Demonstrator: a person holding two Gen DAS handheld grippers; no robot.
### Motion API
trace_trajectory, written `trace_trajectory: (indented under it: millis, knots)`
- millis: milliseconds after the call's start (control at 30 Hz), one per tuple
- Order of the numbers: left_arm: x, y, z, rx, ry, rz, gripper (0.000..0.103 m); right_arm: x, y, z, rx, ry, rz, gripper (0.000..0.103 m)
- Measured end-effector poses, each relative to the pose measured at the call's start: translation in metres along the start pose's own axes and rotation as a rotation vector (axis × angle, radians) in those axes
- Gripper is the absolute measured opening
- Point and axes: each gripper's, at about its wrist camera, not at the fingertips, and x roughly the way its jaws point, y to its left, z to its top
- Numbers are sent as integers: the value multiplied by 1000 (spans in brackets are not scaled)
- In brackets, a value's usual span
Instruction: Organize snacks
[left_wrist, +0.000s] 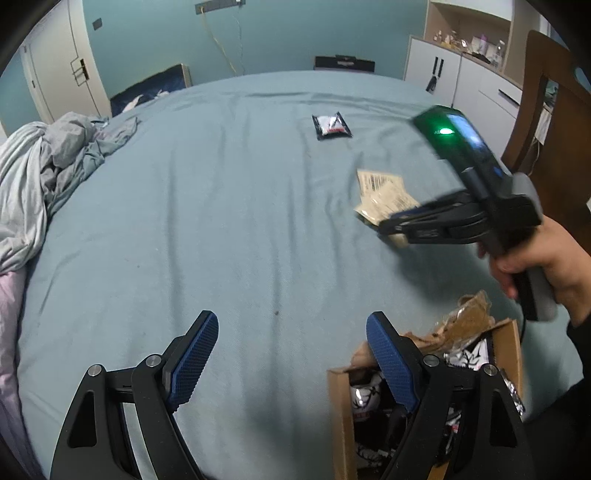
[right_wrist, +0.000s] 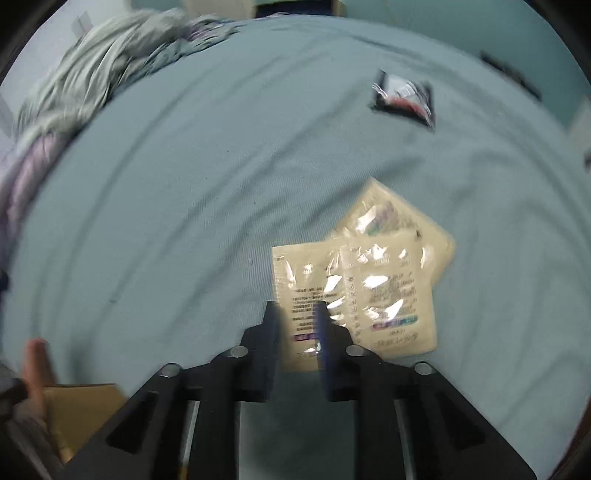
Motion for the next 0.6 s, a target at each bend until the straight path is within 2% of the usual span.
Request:
trace_trajectory:
  millis: [67,133,267,400,467,500,567,600]
  knots:
    - [2,0,7,1,2,7,83,-10,-12,-4,77,-13,45,0]
    - [8,-2,20,-9,21,-11,83,-28,-23,-14,164,-47,114,0]
    - [30,-12,51,-21,87,-61,84,-76,-43,-38,304,-140,147,0]
    - [73,-29,91,-54,172,-88,84,-122,-44,-80,431,-169,100,0]
    - [93,-43,105,-37,202,-84,84,-139,-36,-108,471,-185,76,1]
    - [99,-49,108,-25,206,-74,84,-147,-32,-120,474,-194,58,6]
    - [118,-63,118,28,215,-45,84,-146,-32,-144,493,-194,0,35]
    - [126,-70,120,58,219,-40,84,-142,-31,-147,511,-178,-31,66]
